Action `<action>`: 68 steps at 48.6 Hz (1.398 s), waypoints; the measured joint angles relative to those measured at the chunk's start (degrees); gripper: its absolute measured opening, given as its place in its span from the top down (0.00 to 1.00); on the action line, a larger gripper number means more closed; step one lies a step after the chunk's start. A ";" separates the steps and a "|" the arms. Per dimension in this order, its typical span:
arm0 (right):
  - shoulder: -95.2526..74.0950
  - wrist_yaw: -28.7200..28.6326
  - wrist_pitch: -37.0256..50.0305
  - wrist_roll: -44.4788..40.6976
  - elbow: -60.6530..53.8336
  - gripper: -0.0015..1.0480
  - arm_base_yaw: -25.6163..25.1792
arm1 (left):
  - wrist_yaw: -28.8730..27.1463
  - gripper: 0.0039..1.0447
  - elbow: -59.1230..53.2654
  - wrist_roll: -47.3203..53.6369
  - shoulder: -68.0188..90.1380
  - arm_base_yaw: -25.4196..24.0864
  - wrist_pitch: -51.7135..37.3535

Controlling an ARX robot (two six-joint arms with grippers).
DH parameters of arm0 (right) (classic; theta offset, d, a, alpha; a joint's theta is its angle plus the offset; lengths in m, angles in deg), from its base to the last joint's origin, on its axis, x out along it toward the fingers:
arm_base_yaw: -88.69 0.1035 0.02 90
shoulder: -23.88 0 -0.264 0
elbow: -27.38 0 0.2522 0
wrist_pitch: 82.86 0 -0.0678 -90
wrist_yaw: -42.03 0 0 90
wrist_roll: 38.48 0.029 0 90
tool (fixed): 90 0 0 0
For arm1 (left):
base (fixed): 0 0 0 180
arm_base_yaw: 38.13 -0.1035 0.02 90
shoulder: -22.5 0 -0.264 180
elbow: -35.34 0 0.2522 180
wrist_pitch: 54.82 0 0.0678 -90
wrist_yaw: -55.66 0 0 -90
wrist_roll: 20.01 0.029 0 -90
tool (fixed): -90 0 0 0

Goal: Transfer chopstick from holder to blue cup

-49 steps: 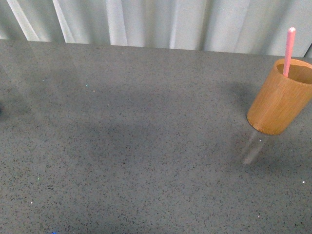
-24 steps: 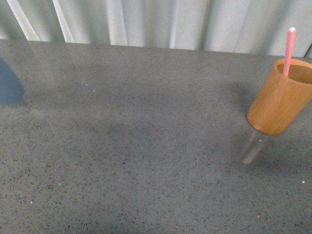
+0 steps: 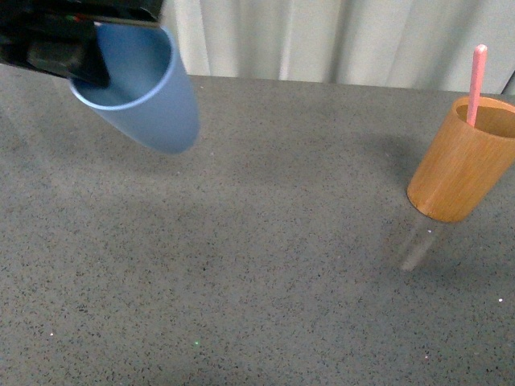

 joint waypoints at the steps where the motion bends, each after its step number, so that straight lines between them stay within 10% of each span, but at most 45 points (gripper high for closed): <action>1: 0.00 -0.02 0.00 0.00 0.00 0.10 0.00 | -0.02 0.97 -0.02 -0.63 0.59 1.33 -0.13; 24: 0.00 -0.02 0.00 0.00 0.00 0.10 0.00 | -2.67 0.97 -1.11 -7.93 12.46 12.48 -5.18; 68: 0.00 -0.02 0.00 0.00 0.00 0.10 0.00 | -4.35 0.95 3.37 -8.85 19.12 13.16 -6.88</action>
